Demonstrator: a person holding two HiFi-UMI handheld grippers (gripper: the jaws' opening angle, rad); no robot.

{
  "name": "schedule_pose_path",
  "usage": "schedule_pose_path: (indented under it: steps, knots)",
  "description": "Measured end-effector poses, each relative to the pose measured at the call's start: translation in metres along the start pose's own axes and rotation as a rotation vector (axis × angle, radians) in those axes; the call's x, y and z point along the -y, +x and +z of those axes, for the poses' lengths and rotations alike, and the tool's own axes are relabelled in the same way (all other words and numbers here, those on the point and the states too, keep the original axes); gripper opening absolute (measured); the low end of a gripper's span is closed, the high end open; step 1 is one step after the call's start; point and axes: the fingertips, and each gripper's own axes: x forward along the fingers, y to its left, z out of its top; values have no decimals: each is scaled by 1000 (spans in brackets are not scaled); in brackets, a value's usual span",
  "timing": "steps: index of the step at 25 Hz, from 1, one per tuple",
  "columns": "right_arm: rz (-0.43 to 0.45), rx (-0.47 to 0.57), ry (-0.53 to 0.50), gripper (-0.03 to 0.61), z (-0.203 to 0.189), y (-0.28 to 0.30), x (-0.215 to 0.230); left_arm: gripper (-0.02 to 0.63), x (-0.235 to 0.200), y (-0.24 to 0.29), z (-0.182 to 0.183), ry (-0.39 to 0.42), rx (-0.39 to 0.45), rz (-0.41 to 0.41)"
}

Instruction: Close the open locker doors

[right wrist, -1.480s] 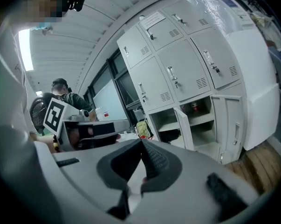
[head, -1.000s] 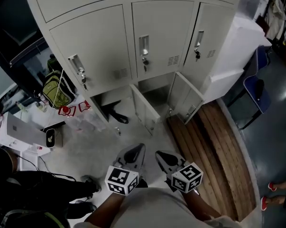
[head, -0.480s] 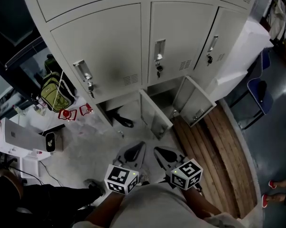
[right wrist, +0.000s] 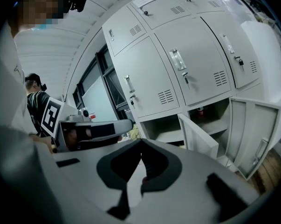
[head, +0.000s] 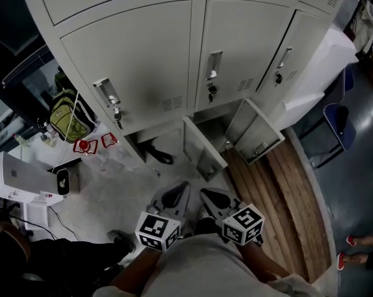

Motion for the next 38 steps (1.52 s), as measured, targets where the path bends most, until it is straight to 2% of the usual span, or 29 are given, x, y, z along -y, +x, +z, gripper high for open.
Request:
schedule_pose_path:
  steps: [13, 25, 38]
  knots:
    - [12, -10, -18, 28, 23, -4, 48, 14, 3, 43, 13, -17, 2, 19]
    - [-79, -33, -15, 28, 24, -31, 131, 14, 21, 93, 15, -18, -18, 3]
    - [-70, -90, -25, 28, 8, -31, 184, 14, 13, 116, 7, -23, -42, 97]
